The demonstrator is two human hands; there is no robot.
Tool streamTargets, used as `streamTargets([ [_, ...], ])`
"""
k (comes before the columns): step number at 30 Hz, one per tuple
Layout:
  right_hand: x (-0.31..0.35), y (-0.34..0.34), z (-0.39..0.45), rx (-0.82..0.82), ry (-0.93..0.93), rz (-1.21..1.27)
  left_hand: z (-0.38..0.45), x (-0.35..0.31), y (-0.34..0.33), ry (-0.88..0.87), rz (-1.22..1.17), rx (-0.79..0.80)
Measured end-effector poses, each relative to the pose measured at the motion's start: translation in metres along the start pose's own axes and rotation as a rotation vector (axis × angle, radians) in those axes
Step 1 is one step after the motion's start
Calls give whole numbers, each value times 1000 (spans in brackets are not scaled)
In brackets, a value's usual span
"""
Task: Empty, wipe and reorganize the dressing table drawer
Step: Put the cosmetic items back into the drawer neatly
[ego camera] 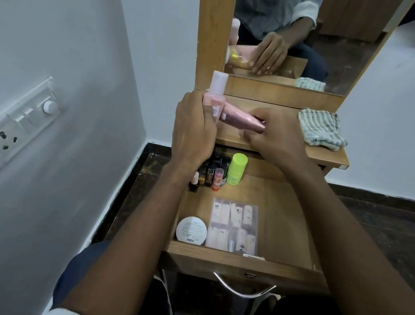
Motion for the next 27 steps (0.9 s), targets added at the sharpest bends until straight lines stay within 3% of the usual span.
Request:
streamTargets([
  [4, -8, 32, -46, 28, 17, 118, -20, -24, 7, -17, 2, -105],
  [6, -18, 36, -65, 105, 35, 193, -31, -29, 1, 2, 24, -76],
  [16, -69, 2, -118, 285, 86, 600, -76, -36, -74, 126, 18, 721],
  [21, -77, -24, -116, 417, 49, 452, -96, -9, -103, 276, 3, 981],
  [27, -76, -41, -113, 423, -80, 34, -112, 4, -119, 451, 50, 1042],
])
Point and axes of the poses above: each hand's wrist, its own z-axis towards the middle knuckle, its own y-axis out of the back of the hand, x = y × z, the point moved 8 cm from there along z, towards the middle knuckle, and after that the axes turned 9 degrees about x, right-handed, at the moved point
